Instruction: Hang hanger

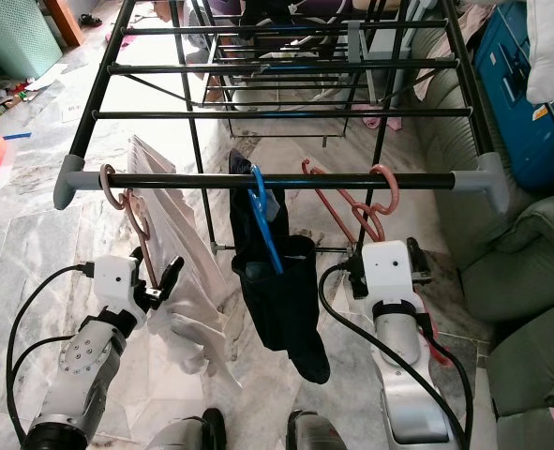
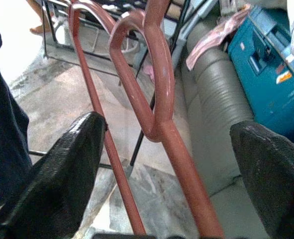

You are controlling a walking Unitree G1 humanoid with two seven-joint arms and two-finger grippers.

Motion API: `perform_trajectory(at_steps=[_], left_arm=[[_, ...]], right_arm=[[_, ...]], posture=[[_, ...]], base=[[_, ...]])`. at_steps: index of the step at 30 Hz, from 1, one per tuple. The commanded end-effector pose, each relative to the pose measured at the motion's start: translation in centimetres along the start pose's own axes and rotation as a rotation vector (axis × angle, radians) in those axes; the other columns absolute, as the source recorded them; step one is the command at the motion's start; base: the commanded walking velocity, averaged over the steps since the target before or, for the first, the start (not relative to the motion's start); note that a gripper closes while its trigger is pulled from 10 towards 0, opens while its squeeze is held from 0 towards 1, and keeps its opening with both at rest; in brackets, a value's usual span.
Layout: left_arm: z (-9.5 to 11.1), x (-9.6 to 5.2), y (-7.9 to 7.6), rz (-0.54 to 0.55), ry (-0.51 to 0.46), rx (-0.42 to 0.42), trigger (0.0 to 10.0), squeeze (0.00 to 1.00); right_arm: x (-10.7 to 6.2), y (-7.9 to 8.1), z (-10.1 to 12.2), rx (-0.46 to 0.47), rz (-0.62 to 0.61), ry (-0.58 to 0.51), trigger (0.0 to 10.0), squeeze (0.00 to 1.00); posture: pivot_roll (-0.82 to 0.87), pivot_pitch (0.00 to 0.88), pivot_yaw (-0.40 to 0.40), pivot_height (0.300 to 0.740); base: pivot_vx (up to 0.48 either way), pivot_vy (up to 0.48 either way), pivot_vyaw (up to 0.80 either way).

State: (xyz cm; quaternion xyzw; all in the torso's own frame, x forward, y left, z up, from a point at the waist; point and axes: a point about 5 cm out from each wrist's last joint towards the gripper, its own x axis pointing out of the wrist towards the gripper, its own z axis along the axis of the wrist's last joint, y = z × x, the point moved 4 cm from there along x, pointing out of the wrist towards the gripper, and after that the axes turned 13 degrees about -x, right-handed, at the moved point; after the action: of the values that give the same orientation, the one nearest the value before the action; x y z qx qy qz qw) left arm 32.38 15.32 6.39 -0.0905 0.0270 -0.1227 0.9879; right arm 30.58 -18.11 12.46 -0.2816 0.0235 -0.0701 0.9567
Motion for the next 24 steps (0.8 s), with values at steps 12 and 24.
perform_trajectory(at_steps=[12, 24], left_arm=[[-1.2, -0.9, 1.1, 0.025, 0.057, 0.052, 10.0, 0.0], [-0.3, -0.6, 1.3, 0.048, 0.03, 0.09, 10.0, 0.0]], right_arm=[[-2.5, 0.1, 2.3, 0.014, 0.033, -0.169, 10.0, 0.0], [-3.7, -0.8, 2.2, -0.011, -0.02, -0.181, 10.0, 0.0]], posture=[[-0.13, 0.21, 0.076, 0.74], [-0.13, 0.212, 0.08, 0.74]], base=[[0.0, 0.0, 0.0], [0.0, 0.0, 0.0]])
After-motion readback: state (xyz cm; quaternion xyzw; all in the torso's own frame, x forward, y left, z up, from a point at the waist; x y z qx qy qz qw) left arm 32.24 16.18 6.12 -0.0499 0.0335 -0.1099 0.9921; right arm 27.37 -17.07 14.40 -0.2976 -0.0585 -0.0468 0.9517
